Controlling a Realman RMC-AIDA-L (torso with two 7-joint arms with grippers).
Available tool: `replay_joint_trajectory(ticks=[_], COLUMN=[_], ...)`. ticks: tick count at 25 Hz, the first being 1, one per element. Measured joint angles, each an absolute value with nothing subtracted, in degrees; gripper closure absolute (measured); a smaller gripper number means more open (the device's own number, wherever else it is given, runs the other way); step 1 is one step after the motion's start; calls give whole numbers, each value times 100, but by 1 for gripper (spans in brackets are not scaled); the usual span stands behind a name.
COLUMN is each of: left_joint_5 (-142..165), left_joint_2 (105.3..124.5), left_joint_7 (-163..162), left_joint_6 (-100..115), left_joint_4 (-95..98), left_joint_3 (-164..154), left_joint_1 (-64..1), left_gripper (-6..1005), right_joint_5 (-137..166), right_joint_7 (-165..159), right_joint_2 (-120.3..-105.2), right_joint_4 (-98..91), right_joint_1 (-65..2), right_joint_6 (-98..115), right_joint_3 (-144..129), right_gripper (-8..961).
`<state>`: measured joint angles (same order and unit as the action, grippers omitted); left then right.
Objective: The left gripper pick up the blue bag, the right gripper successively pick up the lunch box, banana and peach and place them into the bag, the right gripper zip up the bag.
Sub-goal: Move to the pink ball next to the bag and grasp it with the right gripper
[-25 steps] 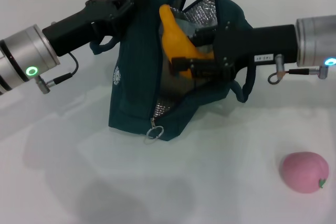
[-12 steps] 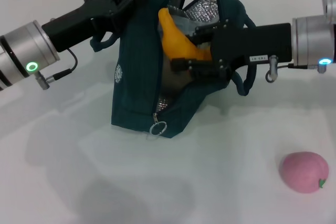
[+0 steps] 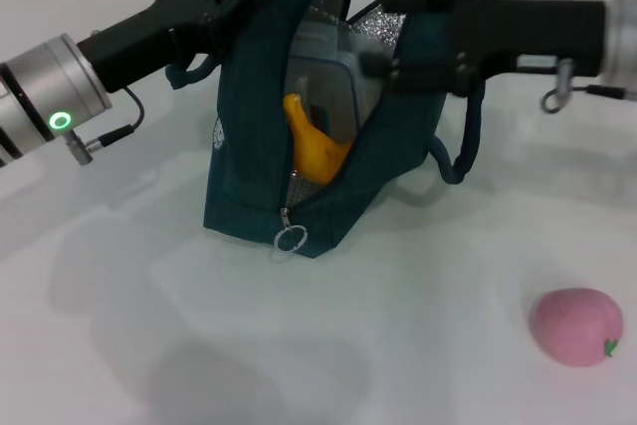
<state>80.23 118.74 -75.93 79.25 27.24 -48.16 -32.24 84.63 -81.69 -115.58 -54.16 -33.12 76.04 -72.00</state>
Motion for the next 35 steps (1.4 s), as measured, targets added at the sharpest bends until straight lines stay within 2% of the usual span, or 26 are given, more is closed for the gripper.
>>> replay_joint_trajectory(ticks=[5, 7, 10, 16, 21, 27, 35], left_joint_5=[8023, 8023, 8022, 8032, 8015, 8047, 8054], left_joint_2=[11874, 11874, 11862, 11894, 11906, 11910, 11909], left_joint_7=[-7593, -7594, -7593, -7456, -7395, -7392, -7385], left_joint_6=[7919, 7918, 7918, 7918, 7912, 7906, 7900], left_joint_4=[2725, 2724, 2724, 2720, 2679, 2672, 2672], left_joint_3=[-4817, -4816, -4816, -4816, -4816, -4816, -4825], left_joint_1=[-3201, -3189, -3149, -3116, -3091, -3099, -3118], left_gripper=[960, 960, 959, 960, 960, 959, 959], right_joint_5=[8419, 8715, 9356, 10216, 10440, 10478, 10543], right_joint_7=[-8154, -8126, -7763, -6084, -5094, -4673, -4494], right_joint_2=[-11493, -11391, -11272, -11403, -11351, -11436, -11440], right_joint_4=[-5678, -5753, -5576, -4574, -3677, -3404, -3068], right_joint_1=[-2704, -2386, -1968, -1324, -1236, -1071, -1115], right_joint_6=[8933, 9575, 10134, 10079, 10180, 9665, 9121], right_joint_3=[-6412, -6135, -5748, -4853, -4630, -4631, -4678], right_gripper=[232, 201, 214, 213, 216, 219, 222])
